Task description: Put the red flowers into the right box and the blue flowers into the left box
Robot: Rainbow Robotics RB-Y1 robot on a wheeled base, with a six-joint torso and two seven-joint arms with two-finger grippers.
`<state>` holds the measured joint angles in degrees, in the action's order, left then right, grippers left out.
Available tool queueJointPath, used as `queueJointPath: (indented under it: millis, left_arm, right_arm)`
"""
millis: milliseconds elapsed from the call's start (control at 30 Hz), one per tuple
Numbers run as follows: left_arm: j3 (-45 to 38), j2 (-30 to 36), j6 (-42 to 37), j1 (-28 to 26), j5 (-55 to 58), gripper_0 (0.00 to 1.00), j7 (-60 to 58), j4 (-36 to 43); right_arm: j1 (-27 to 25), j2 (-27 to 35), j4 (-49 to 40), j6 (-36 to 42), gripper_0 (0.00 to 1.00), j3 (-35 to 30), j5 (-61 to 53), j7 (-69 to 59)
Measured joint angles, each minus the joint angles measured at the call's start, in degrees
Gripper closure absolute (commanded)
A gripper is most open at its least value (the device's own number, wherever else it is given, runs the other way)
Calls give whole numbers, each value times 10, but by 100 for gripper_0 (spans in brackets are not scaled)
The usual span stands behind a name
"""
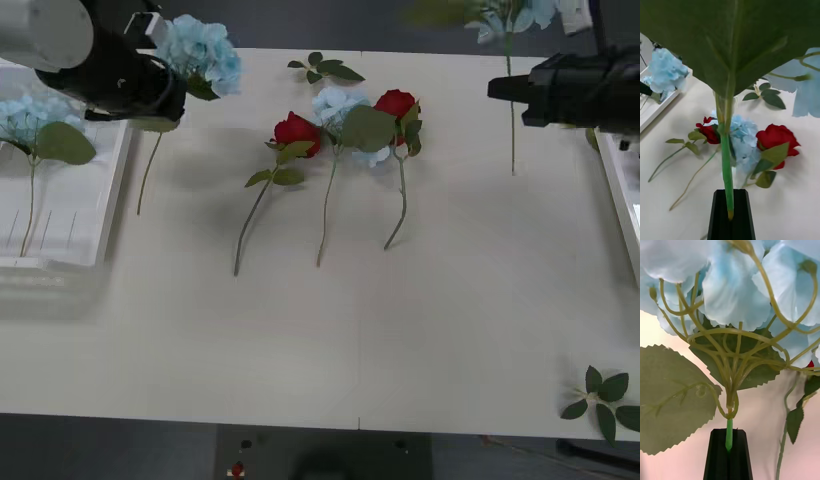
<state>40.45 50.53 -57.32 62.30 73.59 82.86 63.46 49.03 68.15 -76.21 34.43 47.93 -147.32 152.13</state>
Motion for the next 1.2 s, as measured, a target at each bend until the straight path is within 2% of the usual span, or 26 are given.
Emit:
queueJointPath:
  millis: [233,467,633,800,1000,1200]
  left_arm:
    - [-255,9,-62,-116,23,100,87,59]
    - [-361,32,-154,-161,36,100,170,65]
    - [-461,42,-162,-218,45,100,194,98]
    - [-497,88,-162,-270,44,100,198,113]
    - [-533,127,-162,-313,-12,100,273,109]
    - [-554,143,-134,-331,-13,100,274,55]
  right_arm:
    - [0,-10,-102,-128,100,46,-17,7]
    - [0,-46,-165,-218,100,44,-22,7]
    - [0,-61,-194,-236,100,44,-45,7]
    - [13,-74,-203,-236,100,47,-69,7]
    - [72,-75,-218,-274,100,96,-72,-45]
    - [104,-105,-219,-295,100,115,-72,-109]
